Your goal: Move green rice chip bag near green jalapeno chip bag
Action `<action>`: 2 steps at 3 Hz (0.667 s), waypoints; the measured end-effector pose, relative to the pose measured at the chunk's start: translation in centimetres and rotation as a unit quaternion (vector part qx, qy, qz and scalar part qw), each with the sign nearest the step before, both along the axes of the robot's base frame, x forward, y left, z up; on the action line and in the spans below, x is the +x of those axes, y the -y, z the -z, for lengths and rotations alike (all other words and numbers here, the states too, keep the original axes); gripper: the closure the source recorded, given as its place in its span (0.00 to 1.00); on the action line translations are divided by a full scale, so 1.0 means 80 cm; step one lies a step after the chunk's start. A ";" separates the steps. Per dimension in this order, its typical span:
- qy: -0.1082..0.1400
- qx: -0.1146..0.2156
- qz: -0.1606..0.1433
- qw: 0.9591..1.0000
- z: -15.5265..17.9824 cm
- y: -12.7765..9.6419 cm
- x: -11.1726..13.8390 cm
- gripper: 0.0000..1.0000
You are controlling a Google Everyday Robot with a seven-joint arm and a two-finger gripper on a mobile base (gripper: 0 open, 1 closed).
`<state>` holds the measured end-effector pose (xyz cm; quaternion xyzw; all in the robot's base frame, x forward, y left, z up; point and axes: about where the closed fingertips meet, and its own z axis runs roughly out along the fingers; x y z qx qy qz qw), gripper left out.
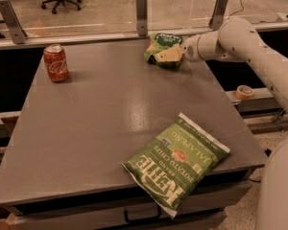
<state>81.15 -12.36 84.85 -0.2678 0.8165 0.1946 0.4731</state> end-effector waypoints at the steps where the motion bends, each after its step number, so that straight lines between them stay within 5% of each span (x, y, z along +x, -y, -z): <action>1: 0.000 -0.008 -0.013 1.000 0.000 -0.001 0.000 0.65; 2: 0.027 -0.039 -0.050 0.998 -0.032 -0.009 -0.010 0.88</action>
Offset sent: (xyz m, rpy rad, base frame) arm -0.0216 0.0082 0.0628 -0.1786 -0.1386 0.2053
